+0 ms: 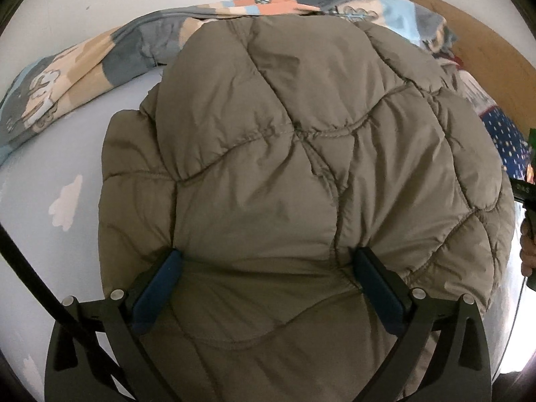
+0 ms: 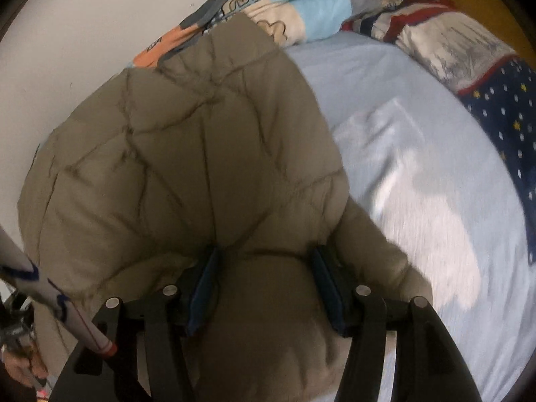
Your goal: Fold large clothes
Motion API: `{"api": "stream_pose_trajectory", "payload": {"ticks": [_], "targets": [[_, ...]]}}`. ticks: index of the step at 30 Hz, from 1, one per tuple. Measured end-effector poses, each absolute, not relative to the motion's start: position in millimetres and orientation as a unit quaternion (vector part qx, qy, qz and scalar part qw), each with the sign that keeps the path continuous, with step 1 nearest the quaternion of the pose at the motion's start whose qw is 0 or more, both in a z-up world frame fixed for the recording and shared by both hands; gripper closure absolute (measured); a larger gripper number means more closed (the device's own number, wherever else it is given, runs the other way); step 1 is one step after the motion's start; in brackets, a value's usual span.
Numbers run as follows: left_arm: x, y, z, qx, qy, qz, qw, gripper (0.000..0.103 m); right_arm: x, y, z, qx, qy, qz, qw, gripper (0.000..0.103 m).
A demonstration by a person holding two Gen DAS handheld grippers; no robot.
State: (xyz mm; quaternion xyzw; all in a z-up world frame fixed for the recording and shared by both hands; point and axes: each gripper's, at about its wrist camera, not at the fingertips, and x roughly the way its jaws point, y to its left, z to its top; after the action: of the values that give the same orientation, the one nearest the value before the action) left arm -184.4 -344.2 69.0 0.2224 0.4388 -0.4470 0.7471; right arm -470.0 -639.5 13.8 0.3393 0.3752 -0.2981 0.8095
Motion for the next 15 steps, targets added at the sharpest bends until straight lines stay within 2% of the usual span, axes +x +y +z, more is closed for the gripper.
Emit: {"api": "stream_pose_trajectory", "payload": {"ticks": [7, 10, 15], "targets": [[-185, -322, 82, 0.184, 0.452, -0.449, 0.749, 0.0, -492, -606, 21, 0.338, 0.379, -0.288, 0.812, 0.042], [-195, -292, 102, 0.152, 0.448, -0.46, 0.751, 0.0, -523, -615, 43, 0.399, 0.299, -0.28, 0.82, 0.043], [-200, -236, 124, 0.081, 0.483, -0.42, 0.764, 0.0, -571, -626, 55, 0.461, 0.241, -0.295, 0.802, 0.043]]}}
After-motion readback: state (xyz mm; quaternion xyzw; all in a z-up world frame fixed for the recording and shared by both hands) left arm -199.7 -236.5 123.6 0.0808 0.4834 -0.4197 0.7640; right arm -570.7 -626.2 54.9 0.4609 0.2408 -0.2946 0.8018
